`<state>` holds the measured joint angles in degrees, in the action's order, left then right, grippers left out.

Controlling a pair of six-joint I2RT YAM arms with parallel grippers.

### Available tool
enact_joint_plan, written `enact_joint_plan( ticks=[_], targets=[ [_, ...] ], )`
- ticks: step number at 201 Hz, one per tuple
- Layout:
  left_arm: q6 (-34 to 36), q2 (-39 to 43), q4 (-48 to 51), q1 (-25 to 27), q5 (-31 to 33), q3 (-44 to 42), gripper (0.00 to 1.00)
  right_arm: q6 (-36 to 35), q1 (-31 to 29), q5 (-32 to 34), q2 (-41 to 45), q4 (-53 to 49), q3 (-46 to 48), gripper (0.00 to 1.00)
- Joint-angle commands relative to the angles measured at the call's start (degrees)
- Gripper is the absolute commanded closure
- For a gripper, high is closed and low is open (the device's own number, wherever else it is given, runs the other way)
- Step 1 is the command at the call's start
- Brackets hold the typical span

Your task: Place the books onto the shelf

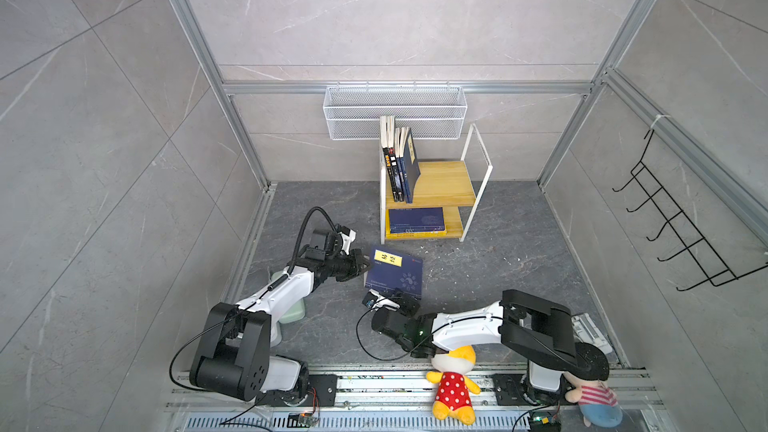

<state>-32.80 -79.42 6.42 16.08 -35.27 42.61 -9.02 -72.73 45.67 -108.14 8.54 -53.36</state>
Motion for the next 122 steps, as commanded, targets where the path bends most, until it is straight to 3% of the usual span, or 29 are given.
enact_joint_plan(
  ticks=[1, 26, 56, 67, 99, 122],
  targets=[
    [0.02, 1.92, -0.62, -0.30, -2.18, 0.64, 1.00, -1.27, 1.27, 1.60, -1.27, 4.51, -1.33, 0.53],
    [-0.34, 1.81, -1.36, -0.30, -2.08, 0.27, 1.00, -1.43, 2.11, 2.66, -1.51, 6.67, -0.78, 0.69],
    [0.33, 2.68, -1.49, -0.38, -1.40, -0.42, 1.00, -4.52, 2.37, 3.06, -0.47, 11.10, 0.93, 0.99],
    [0.52, 2.94, -1.69, -0.50, -0.64, -0.85, 1.00, -5.21, 2.54, 3.69, -0.68, 12.80, 1.32, 1.00],
    [2.09, 4.61, 0.53, -1.93, -0.33, 0.37, 0.60, -4.61, 2.66, 2.44, 1.36, 11.92, 1.79, 1.00],
    [4.90, 6.70, 1.45, -4.57, 0.41, 0.86, 0.47, -4.73, 2.70, 2.92, 2.95, 13.32, 3.52, 1.00]
  ],
)
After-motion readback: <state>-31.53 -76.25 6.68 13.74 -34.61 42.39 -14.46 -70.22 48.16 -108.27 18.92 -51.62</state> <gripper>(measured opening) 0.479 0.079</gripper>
